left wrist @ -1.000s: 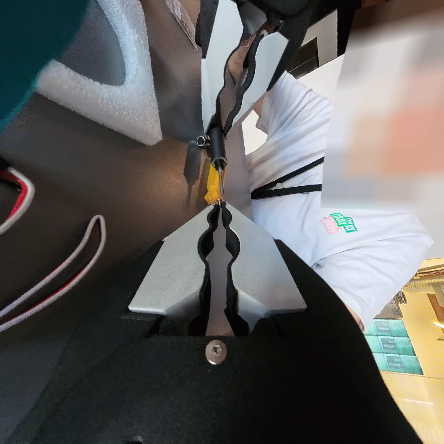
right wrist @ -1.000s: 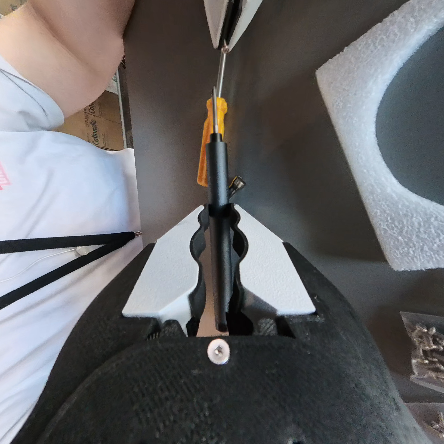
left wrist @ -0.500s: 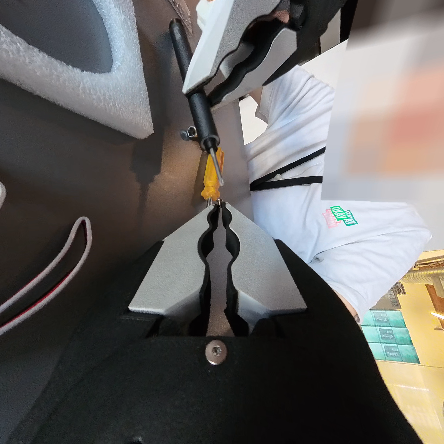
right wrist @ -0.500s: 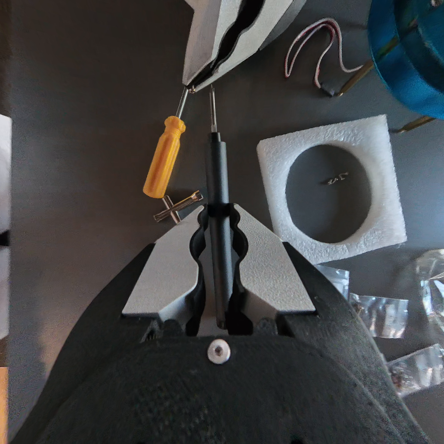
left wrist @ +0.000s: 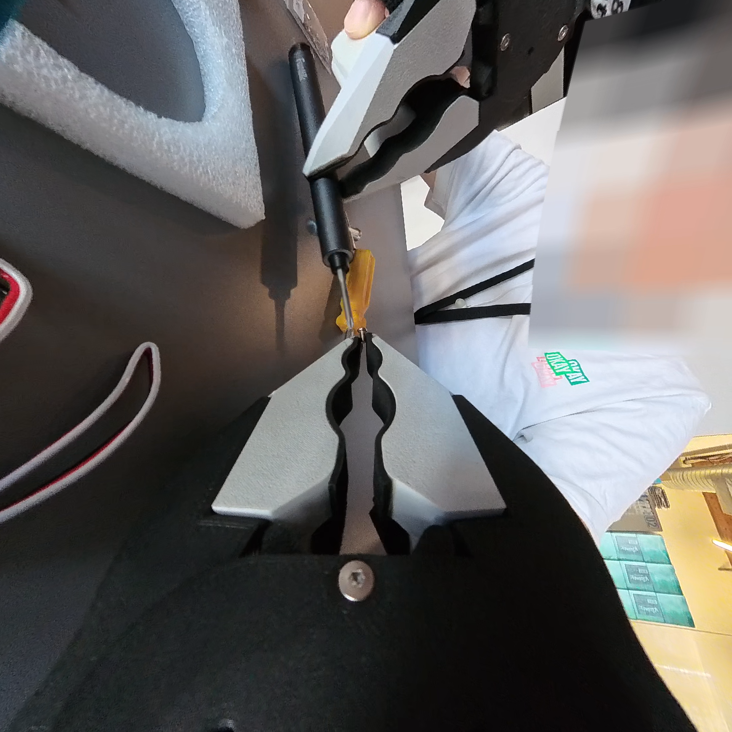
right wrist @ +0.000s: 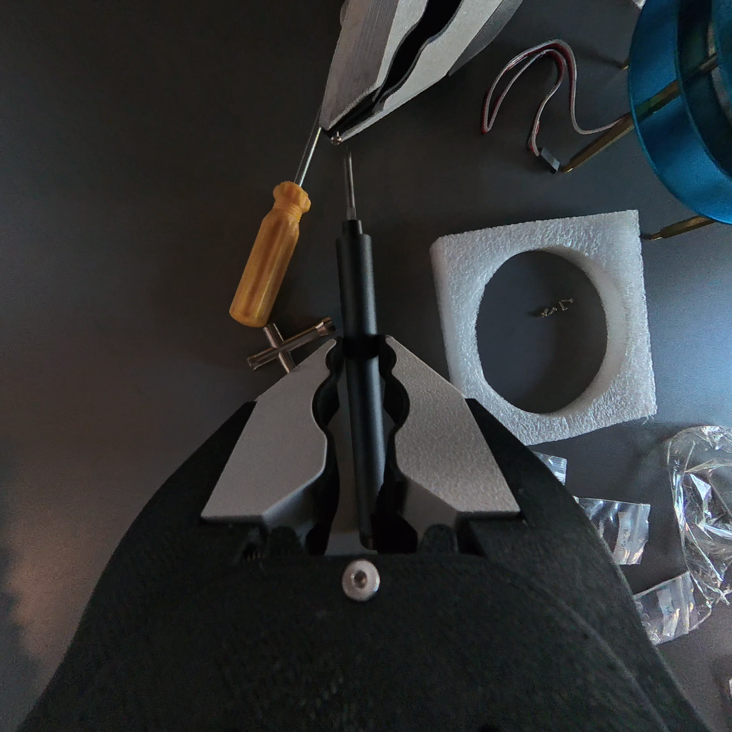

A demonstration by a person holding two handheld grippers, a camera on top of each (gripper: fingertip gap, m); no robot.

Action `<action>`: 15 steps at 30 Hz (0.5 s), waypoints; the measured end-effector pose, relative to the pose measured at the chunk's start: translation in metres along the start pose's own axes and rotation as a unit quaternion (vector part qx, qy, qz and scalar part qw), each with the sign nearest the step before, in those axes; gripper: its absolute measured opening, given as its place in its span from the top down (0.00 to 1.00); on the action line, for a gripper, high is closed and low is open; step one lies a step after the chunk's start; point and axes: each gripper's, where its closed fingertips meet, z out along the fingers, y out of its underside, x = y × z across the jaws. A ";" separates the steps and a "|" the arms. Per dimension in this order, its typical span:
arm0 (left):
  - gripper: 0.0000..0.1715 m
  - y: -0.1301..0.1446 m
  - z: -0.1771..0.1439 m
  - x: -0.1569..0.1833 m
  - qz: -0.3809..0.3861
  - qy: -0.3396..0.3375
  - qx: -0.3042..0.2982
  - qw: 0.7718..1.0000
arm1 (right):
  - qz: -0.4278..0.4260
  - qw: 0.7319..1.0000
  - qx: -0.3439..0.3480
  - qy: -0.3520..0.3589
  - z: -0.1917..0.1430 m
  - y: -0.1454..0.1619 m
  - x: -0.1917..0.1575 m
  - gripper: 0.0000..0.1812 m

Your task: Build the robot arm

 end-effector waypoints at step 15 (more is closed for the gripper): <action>1.00 0.000 0.000 0.000 -0.002 -0.001 0.004 1.000 | 0.007 1.000 0.003 -0.008 -0.003 -0.001 -0.003 0.92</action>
